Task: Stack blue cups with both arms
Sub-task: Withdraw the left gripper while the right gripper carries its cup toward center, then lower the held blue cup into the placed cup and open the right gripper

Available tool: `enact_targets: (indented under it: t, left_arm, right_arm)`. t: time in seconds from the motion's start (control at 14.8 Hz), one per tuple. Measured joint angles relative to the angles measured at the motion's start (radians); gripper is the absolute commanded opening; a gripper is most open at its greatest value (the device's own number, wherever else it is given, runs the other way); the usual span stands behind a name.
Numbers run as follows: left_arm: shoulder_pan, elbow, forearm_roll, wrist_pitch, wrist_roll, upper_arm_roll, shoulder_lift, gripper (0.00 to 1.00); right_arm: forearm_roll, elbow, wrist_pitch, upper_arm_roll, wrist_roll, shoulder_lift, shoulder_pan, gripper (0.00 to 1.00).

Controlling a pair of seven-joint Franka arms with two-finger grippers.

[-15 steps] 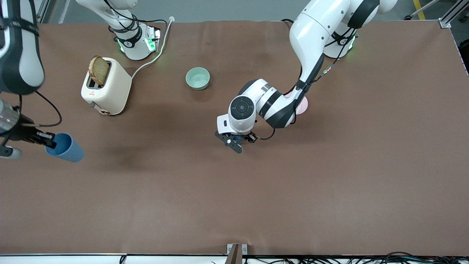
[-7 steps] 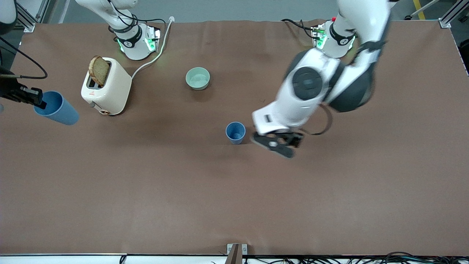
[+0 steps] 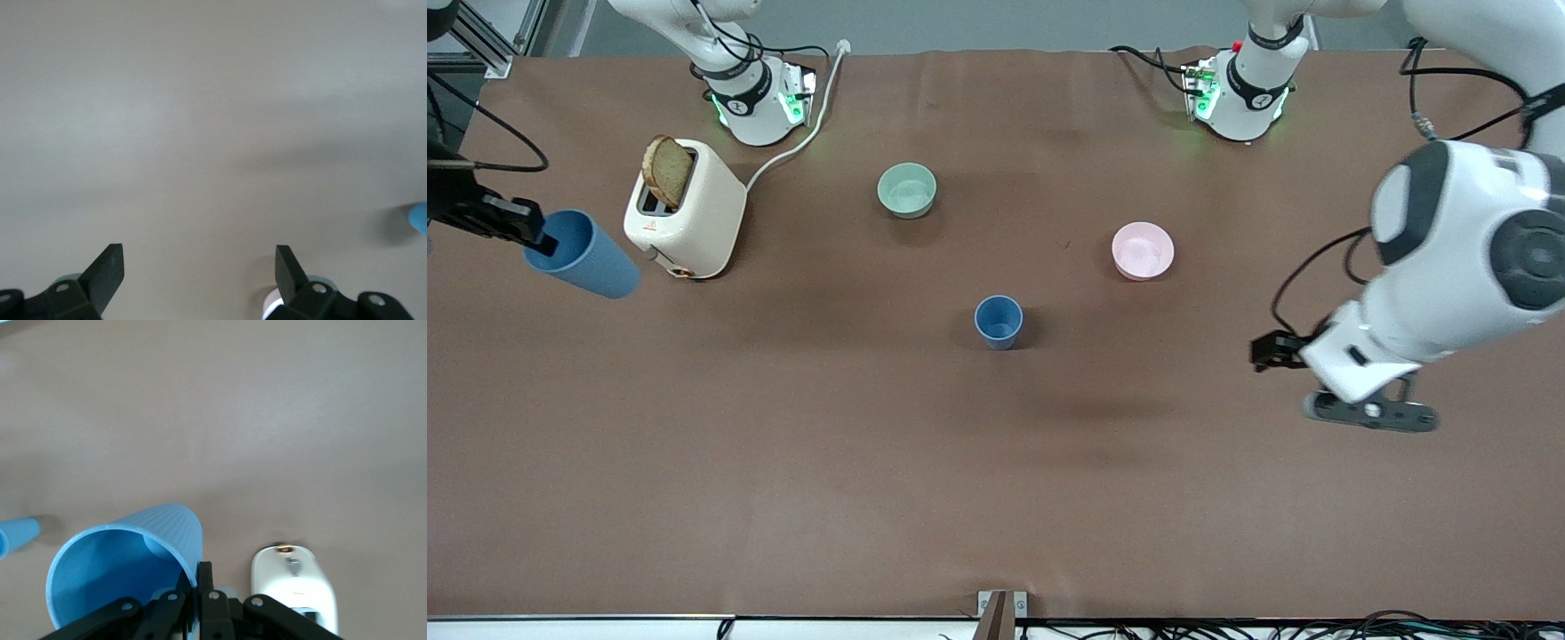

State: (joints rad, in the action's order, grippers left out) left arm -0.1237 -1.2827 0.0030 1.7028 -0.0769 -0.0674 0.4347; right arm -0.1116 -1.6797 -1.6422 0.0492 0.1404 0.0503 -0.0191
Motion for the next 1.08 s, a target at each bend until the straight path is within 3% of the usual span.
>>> enact_targets:
  t: [0.2, 0.47, 0.68, 0.95, 1.08]
  left_arm:
    - [0.059, -0.034, 0.001, -0.002, -0.005, 0.019, -0.094, 1.00]
    - [0.067, -0.066, -0.001, -0.038, -0.005, 0.102, -0.256, 1.00]
    - [0.086, -0.110, -0.021, -0.074, -0.006, 0.102, -0.313, 1.00]
    - [0.087, -0.284, -0.026, 0.018, -0.006, 0.083, -0.399, 1.00]
    - [0.087, -0.326, -0.026, 0.024, -0.006, 0.072, -0.435, 1.00]
  right_arm:
    - [-0.004, 0.062, -0.012, -0.003, 0.172, -0.076, -0.114, 0.00]
    - [-0.006, 0.134, -0.051, -0.005, 0.396, -0.178, -0.270, 0.00]
    - [-0.007, 0.142, -0.126, -0.007, 0.583, -0.227, -0.411, 0.00]
    - [-0.006, 0.144, -0.238, -0.007, 0.764, -0.314, -0.570, 0.00]
    - [-0.006, 0.144, -0.274, -0.007, 0.793, -0.355, -0.610, 0.00]
